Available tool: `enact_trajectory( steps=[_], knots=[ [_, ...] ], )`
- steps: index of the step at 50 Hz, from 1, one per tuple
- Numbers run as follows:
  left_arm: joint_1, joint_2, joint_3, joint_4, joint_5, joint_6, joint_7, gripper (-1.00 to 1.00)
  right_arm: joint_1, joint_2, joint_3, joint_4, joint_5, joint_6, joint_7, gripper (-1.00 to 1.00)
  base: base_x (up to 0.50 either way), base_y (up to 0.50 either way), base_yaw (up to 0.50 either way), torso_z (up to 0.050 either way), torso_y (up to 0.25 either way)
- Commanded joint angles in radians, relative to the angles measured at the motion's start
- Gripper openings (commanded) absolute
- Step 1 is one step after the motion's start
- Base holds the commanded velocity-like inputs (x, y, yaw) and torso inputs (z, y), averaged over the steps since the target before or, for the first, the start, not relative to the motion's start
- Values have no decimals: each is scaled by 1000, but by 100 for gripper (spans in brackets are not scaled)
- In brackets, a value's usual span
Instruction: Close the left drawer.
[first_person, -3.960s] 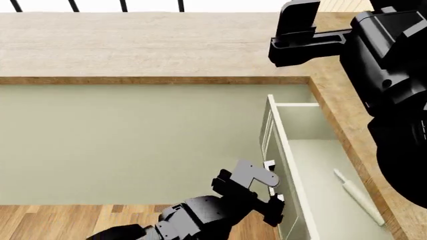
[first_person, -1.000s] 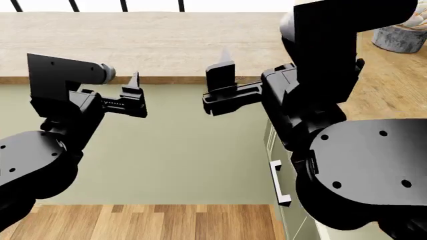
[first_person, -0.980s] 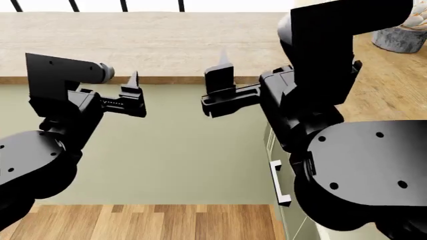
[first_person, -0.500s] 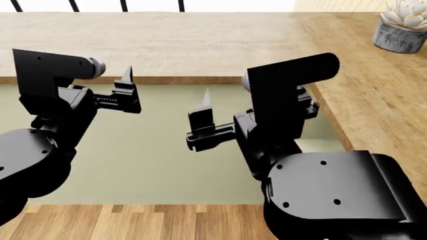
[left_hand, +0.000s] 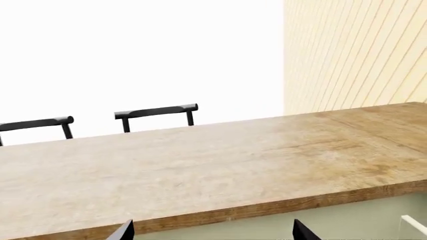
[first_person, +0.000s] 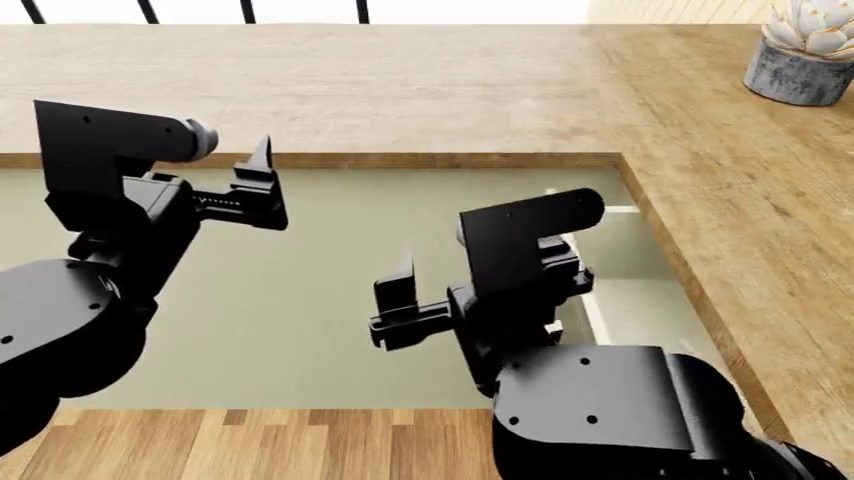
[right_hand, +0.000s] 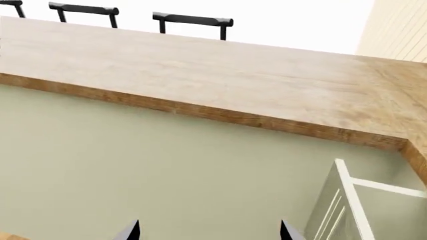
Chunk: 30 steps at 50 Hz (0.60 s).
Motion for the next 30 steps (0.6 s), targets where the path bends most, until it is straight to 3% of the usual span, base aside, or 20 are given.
enact_trajectory(
  steps=[1,30],
  knots=[
    [0,1,-1,5,0,-7,1,100,-57,-9,-37,49,-60,-24,-37,100,0,0,0,0,0],
    [3,8,-5,9,8,-15,1,100,-207,5,-79,159,-168,-134,-141,100,0,0,0,0,0]
  ],
)
